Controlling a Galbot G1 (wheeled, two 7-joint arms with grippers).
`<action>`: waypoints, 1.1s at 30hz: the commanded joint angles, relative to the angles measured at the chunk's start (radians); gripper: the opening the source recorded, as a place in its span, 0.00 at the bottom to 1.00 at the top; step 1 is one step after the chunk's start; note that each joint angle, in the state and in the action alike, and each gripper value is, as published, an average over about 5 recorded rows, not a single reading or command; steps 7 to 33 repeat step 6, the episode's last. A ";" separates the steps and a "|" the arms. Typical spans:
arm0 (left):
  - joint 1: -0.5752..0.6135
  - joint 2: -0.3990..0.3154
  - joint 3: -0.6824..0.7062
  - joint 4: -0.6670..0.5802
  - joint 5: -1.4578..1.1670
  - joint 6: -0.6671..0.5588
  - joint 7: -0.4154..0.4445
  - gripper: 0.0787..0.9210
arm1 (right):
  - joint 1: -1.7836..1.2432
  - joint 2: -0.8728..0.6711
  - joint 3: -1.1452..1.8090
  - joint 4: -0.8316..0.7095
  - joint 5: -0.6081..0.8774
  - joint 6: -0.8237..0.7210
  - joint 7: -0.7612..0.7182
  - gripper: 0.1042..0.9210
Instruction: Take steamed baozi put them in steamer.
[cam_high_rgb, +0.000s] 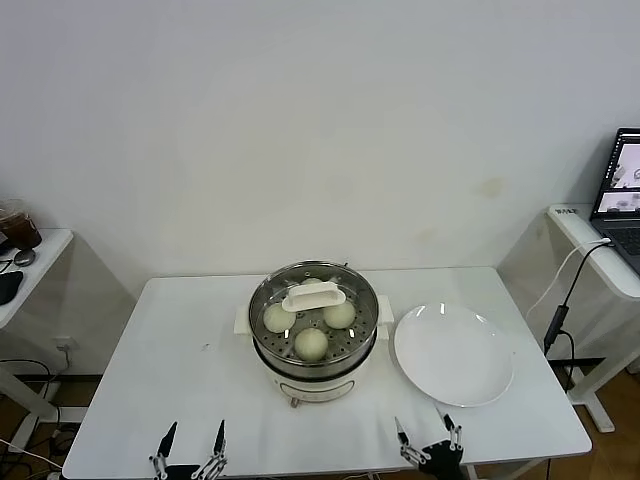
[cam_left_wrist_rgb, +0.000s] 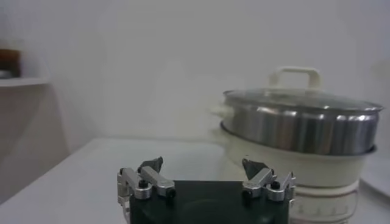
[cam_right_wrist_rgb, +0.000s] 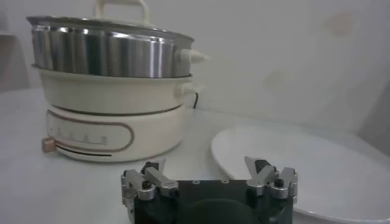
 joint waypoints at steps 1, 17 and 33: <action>0.038 -0.015 -0.028 0.039 -0.013 -0.050 0.022 0.88 | -0.013 -0.007 -0.022 0.011 -0.009 -0.003 0.007 0.88; 0.032 -0.017 -0.022 0.038 -0.003 -0.042 0.029 0.88 | -0.021 -0.006 -0.027 0.023 -0.008 -0.012 0.018 0.88; 0.032 -0.017 -0.022 0.038 -0.003 -0.042 0.029 0.88 | -0.021 -0.006 -0.027 0.023 -0.008 -0.012 0.018 0.88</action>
